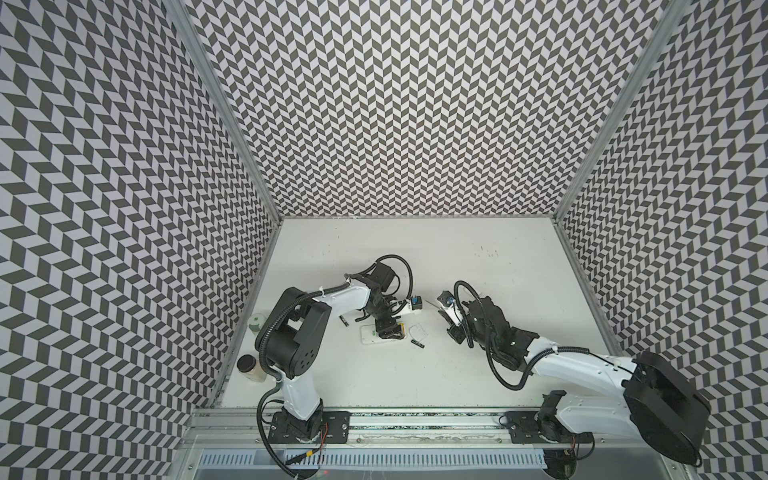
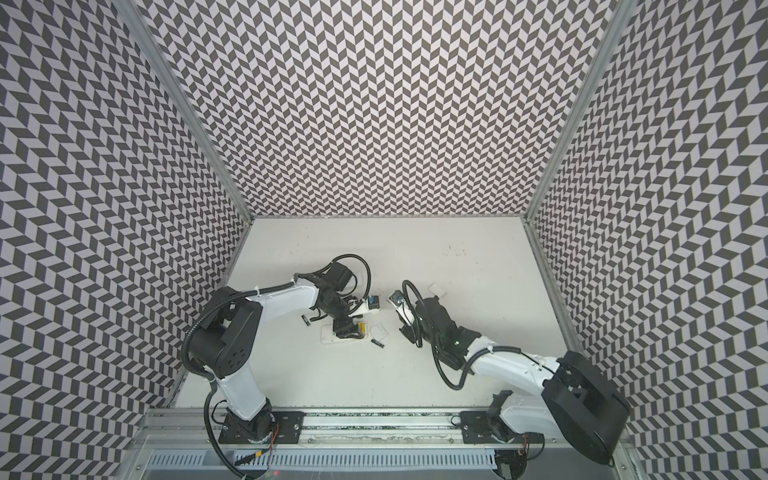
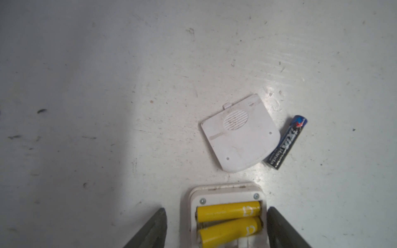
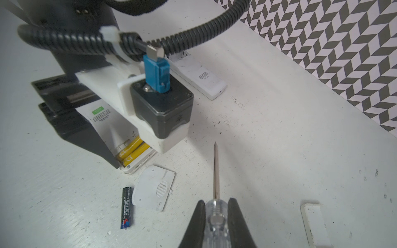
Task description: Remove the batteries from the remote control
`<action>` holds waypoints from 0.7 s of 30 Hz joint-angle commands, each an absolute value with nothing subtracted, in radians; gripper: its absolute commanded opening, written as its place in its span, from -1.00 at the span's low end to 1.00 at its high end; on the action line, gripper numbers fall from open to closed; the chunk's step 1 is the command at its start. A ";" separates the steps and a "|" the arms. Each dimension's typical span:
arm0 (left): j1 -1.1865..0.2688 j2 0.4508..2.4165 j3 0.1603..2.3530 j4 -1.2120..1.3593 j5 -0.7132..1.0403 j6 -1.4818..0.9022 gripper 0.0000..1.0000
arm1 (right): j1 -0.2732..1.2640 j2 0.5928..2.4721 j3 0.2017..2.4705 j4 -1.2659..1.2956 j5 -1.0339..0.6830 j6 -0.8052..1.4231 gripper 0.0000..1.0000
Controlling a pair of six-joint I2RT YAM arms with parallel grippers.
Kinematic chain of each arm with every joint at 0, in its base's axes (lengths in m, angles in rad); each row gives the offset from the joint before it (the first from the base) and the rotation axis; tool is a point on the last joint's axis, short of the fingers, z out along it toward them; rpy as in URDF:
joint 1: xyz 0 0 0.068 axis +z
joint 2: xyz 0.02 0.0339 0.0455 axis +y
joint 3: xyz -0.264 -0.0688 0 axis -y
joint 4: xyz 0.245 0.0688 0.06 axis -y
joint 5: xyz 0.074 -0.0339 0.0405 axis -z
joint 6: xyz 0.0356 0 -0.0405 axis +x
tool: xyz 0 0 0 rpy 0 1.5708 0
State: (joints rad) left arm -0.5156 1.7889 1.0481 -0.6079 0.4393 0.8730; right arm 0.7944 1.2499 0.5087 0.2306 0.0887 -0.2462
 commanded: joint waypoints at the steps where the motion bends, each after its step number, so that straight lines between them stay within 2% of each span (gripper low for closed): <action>1: -0.505 1.767 1.029 -0.589 0.400 0.884 0.36 | 0.788 1.254 0.518 0.269 0.077 -0.253 -1.00; 4: -0.505 1.772 1.016 -0.576 0.356 0.880 0.27 | 0.785 1.260 0.518 0.271 0.072 -0.251 -1.00; 8: -0.494 1.749 1.031 -0.598 0.362 0.864 0.28 | 0.784 1.256 0.518 0.269 0.072 -0.253 -1.00; 10: -0.487 1.743 1.037 -0.598 0.371 0.852 0.33 | 0.784 1.258 0.514 0.277 0.068 -0.252 -1.00; 13: -0.491 1.731 1.062 -0.617 0.365 0.839 0.51 | 0.784 1.266 0.527 0.267 0.063 -0.250 -1.00; 21: -0.484 1.731 1.088 -0.623 0.404 0.814 0.56 | 0.782 1.259 0.522 0.266 0.066 -0.250 -1.00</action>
State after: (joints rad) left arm -0.4835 1.7565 1.0706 -0.6121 0.3874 0.8200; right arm 0.7883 1.2583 0.5091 0.2306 0.0734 -0.2462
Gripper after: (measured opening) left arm 0.781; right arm 0.162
